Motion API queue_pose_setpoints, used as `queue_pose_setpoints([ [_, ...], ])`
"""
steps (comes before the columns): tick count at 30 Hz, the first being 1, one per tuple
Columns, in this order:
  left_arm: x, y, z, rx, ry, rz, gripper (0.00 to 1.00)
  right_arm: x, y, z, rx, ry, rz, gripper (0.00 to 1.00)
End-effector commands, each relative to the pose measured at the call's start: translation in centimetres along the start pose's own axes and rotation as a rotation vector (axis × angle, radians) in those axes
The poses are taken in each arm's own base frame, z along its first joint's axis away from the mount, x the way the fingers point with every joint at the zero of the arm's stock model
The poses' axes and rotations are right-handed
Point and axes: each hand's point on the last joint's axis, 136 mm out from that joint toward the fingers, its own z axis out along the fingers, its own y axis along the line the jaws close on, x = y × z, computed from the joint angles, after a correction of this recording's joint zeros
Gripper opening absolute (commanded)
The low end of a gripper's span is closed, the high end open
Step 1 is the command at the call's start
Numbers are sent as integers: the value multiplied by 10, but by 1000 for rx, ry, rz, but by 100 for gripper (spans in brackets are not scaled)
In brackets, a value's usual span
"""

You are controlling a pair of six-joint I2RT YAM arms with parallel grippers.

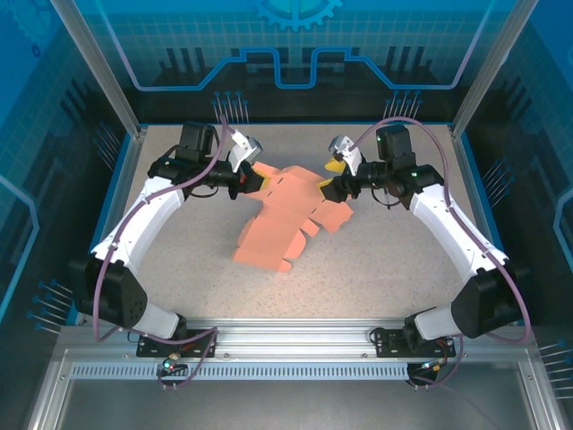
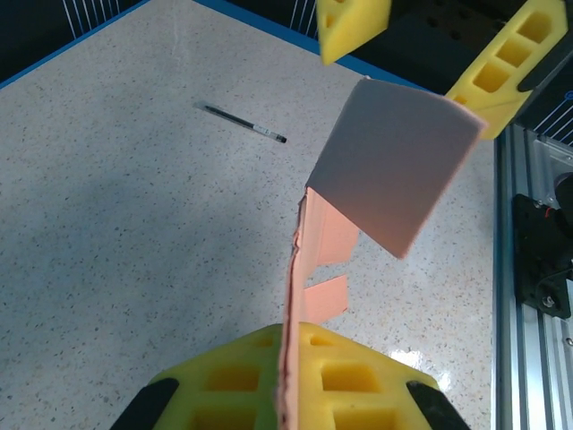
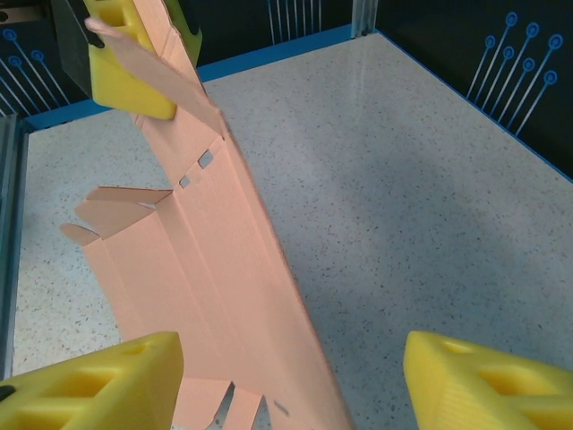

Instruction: Fold the paper box

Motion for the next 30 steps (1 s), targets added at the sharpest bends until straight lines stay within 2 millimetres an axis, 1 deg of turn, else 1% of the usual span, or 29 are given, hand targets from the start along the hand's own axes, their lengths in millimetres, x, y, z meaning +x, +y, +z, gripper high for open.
queue_pose_setpoints([
  [1, -11, -16, -6, 49, -33, 50, 3, 0, 0, -1, -53, 18, -7, 68],
  [4, -12, -17, -6, 53, -39, 52, 3, -3, 3, 0, -119, -5, -1, 67],
  [6, -13, -18, -6, 54, -42, 51, 3, -1, 5, 3, -154, -14, 14, 64],
  [11, -12, -19, -6, 63, -46, 51, 3, 8, -3, 7, -183, -46, 46, 50],
  [14, -12, -20, -5, 65, -53, 55, 3, 7, -4, 9, -197, -52, 54, 37],
  [23, -15, -21, -6, 72, -64, 51, 3, 22, -12, 13, -180, -34, 75, 39],
  [25, -15, -21, -6, 73, -65, 50, 3, 24, -14, 14, -179, -31, 83, 37],
  [28, -15, -20, -6, 73, -66, 47, 3, 26, -15, 16, -182, -28, 96, 29],
  [30, -14, -20, -5, 74, -64, 45, 3, 26, -16, 17, -183, -29, 101, 27],
])
